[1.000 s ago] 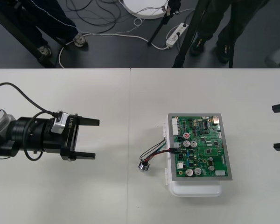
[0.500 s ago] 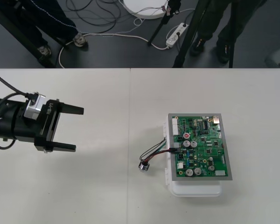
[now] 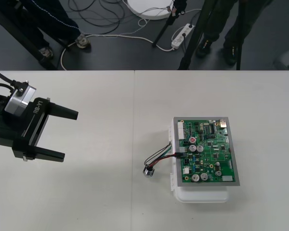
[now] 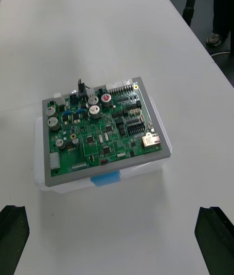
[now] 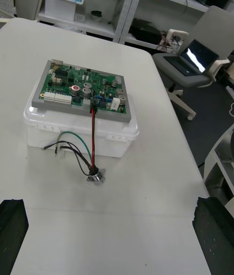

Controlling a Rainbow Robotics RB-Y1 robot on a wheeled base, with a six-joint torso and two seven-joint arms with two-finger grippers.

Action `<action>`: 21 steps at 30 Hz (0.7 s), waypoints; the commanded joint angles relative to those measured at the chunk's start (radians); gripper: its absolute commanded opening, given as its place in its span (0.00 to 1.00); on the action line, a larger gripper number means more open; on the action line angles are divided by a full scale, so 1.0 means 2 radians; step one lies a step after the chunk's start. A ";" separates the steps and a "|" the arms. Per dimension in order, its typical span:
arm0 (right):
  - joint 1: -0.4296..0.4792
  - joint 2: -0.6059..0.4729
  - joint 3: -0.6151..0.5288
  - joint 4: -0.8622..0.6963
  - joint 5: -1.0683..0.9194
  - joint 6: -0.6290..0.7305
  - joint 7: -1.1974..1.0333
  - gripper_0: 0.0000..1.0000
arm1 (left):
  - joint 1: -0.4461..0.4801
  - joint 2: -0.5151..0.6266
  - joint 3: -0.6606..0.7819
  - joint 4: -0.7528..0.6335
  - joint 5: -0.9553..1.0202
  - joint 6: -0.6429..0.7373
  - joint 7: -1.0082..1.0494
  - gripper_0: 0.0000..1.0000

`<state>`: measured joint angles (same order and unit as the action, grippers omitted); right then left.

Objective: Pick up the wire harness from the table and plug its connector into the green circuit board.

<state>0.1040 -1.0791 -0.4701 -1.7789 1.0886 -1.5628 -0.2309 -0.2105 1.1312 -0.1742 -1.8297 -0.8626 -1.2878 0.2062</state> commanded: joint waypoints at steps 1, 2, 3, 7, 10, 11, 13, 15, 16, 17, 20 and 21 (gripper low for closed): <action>-0.009 0.009 -0.015 -0.011 0.028 -0.004 0.020 1.00 | 0.009 0.053 0.014 -0.031 0.020 0.057 0.022 1.00; -0.009 0.010 -0.014 -0.019 0.036 -0.004 0.019 1.00 | 0.009 0.059 0.015 -0.033 0.025 0.059 0.023 1.00; -0.009 0.011 -0.014 -0.023 0.041 -0.004 0.018 1.00 | 0.009 0.062 0.014 -0.035 0.028 0.059 0.024 1.00; -0.008 0.015 -0.013 -0.052 0.061 -0.004 0.016 1.00 | 0.010 0.080 0.016 -0.035 0.044 0.060 0.026 1.00; -0.008 0.015 -0.004 -0.065 0.062 -0.004 0.023 1.00 | 0.010 0.096 0.017 -0.037 0.056 0.060 0.026 1.00; -0.008 0.015 -0.003 -0.068 0.062 -0.004 0.027 1.00 | 0.009 0.102 0.017 -0.038 0.061 0.060 0.026 1.00; -0.008 0.016 -0.003 -0.074 0.062 -0.004 0.044 1.00 | 0.010 0.111 0.018 -0.039 0.065 0.060 0.026 1.00; -0.008 0.016 -0.002 -0.075 0.062 -0.004 0.069 1.00 | 0.010 0.118 0.020 -0.039 0.066 0.061 0.023 1.00; -0.008 0.016 -0.001 -0.074 0.062 -0.004 0.083 1.00 | 0.010 0.121 0.020 -0.041 0.067 0.063 0.023 1.00; -0.008 0.016 0.001 -0.075 0.061 -0.004 0.095 1.00 | 0.009 0.125 0.020 -0.043 0.067 0.067 0.020 1.00; -0.007 0.016 0.007 -0.075 0.059 -0.004 0.115 1.00 | 0.010 0.129 0.020 -0.052 0.065 0.077 0.014 1.00; -0.008 0.016 0.009 -0.074 0.057 -0.004 0.116 1.00 | 0.010 0.130 0.021 -0.053 0.064 0.079 0.013 1.00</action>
<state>0.1035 -1.0520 -0.4673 -1.9065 1.2084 -1.5631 -0.0095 -0.2105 1.3352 -0.1737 -1.8960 -0.7463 -1.1938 0.2065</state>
